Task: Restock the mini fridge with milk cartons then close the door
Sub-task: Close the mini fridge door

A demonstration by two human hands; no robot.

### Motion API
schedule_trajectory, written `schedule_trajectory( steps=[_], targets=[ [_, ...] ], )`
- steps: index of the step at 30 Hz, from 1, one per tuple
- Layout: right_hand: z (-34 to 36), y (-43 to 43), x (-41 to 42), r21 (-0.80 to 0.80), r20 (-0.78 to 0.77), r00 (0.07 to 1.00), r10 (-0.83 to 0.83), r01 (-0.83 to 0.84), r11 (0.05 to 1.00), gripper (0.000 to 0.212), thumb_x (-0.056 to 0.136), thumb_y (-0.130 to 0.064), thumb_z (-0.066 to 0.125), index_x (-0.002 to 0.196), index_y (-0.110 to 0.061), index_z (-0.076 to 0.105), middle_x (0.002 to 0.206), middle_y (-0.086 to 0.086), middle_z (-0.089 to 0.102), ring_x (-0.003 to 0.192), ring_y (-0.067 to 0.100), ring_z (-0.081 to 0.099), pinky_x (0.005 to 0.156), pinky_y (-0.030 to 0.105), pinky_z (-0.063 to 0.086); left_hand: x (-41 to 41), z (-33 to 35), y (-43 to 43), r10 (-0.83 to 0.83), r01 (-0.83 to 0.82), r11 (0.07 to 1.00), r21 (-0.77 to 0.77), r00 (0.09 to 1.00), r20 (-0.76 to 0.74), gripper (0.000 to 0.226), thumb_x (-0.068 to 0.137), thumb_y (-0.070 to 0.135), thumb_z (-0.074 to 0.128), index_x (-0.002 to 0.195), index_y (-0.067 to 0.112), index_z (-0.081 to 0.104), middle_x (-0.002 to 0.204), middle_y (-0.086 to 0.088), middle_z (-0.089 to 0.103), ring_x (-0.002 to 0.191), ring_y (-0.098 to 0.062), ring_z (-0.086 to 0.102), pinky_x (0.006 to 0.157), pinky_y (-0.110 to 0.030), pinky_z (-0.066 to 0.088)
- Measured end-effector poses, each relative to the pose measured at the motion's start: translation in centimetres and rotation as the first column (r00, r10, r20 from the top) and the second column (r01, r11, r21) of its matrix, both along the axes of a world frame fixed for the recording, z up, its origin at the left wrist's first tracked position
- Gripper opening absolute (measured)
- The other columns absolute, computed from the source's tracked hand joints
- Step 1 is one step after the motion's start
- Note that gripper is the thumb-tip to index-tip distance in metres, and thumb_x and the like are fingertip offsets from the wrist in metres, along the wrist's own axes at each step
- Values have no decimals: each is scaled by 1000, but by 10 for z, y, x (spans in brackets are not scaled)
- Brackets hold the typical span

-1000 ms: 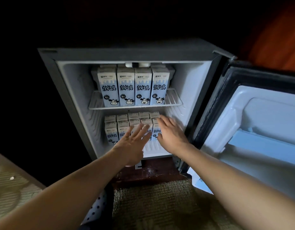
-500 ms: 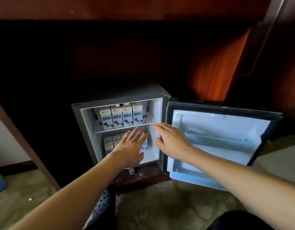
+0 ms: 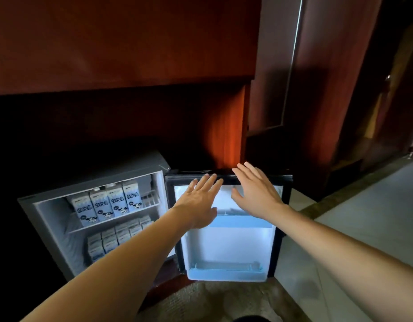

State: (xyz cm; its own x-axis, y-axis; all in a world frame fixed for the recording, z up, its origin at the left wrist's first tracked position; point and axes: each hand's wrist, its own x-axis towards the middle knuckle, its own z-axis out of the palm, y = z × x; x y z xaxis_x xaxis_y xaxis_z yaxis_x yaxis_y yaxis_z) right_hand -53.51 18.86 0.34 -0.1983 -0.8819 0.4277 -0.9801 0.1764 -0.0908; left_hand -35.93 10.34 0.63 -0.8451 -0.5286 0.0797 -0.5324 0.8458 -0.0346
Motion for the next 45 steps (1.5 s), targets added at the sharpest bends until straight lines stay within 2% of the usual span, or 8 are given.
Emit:
schedule_trajectory(
  steps=[5,9,18,27,34,41,43,45],
  targets=[
    [-16,-8,-38,209,-86,996,-25,43,977,86,98,-53,42,160,-8,3,169,9,-1,155,22,-6,125,38,-3,-54,-10,-13,34,-35,999,-18,999,-3,88,100,35,48,158,20,-16,165,1,-24,151,-19,-22,124,-47,-8],
    [-24,-7,-45,157,-105,994,26,-9,987,91,92,-53,49,160,-9,7,168,8,6,155,20,1,125,35,-3,-64,-36,-7,126,-127,987,-99,992,-9,105,90,46,53,155,16,-24,162,-3,-31,148,-24,-30,121,-53,-12],
    [-11,27,-17,195,-164,985,44,-12,981,89,93,-57,41,161,-11,5,169,7,4,155,19,4,125,33,4,-40,-21,26,144,-143,988,-57,990,0,98,91,42,51,158,12,-14,165,-5,-22,151,-26,-24,122,-55,-5],
    [23,77,55,404,-40,986,159,-129,906,90,92,-57,45,161,-16,4,169,3,2,155,16,10,119,41,29,33,-10,78,187,-190,981,46,981,57,98,87,17,51,157,13,-18,163,-2,-28,152,-22,-22,125,-48,-1],
    [33,91,120,471,42,965,258,-246,847,93,92,-60,46,161,-20,-2,168,-2,-7,154,10,-4,121,43,25,101,7,92,250,-259,963,79,962,113,92,93,18,51,158,14,-13,166,-1,-19,154,-23,-12,125,-49,3],
    [34,73,187,516,153,943,294,-330,791,100,86,-85,24,160,-25,-5,166,-7,-16,152,8,-14,124,47,15,173,15,92,291,-288,953,98,957,-19,76,97,11,52,161,22,12,167,3,14,151,-24,22,122,-44,23],
    [33,63,203,520,154,937,314,-347,781,102,83,-89,17,160,-26,-5,166,-7,-16,152,8,-14,124,47,14,195,24,88,318,-308,941,140,946,-56,66,98,11,48,157,28,25,156,-1,41,136,-28,46,107,-42,42],
    [32,51,220,516,140,932,334,-356,779,100,84,-88,14,161,-26,-4,167,-7,-15,152,8,-13,124,46,14,217,33,83,358,-340,925,172,930,-84,55,99,17,41,152,32,37,139,-5,59,121,-30,58,95,-43,50]
  ],
)
